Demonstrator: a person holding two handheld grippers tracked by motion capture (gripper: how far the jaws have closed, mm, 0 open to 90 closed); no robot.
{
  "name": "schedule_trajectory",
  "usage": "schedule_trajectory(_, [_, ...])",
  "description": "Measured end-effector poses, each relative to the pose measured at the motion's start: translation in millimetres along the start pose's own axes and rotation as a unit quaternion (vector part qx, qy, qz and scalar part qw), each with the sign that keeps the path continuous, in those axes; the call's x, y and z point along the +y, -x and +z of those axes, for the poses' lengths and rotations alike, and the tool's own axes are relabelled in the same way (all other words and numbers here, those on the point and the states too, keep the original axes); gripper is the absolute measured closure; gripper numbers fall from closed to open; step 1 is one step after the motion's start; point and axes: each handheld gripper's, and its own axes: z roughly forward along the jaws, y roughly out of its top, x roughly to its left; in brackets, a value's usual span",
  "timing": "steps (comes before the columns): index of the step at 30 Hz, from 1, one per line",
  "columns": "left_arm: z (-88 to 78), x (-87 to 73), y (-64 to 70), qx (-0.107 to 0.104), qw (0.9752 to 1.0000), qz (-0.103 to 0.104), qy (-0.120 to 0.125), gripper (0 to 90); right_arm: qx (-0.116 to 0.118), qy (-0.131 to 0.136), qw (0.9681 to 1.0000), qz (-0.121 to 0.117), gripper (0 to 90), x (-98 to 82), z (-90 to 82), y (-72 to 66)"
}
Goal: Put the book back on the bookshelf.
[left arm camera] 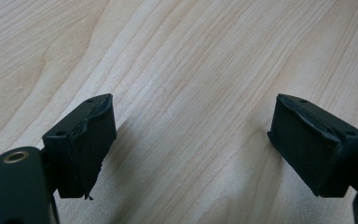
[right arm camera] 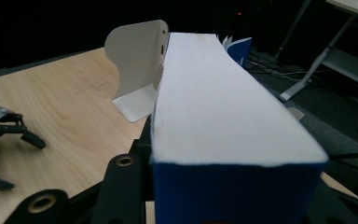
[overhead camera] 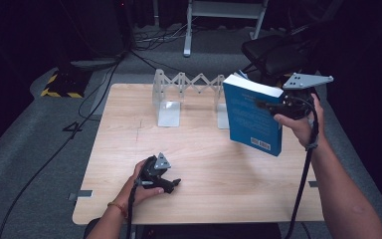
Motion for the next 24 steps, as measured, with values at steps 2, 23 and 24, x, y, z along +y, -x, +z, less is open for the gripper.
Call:
schedule_trajectory(2, [0.0, 0.0, 0.0, 0.0, 1.0, 0.0, 0.0, 15.2, -0.008, -0.003, 0.9999, 0.009, 61.4, 0.6, 3.2, 5.4])
schedule_trajectory(23, [0.1, 0.1, -0.1, 0.0, 1.0, 0.001, 0.0, 15.3, -0.059, -0.018, 0.9968, 0.051, 61.3, 34.0, 68.9, 27.2])
schedule_trajectory(24, [0.1, 0.1, 0.0, 0.0, 1.0, 0.002, 0.0, 15.3, -0.059, -0.018, 0.9968, 0.051, 61.3, 34.0, 68.9, 27.2])
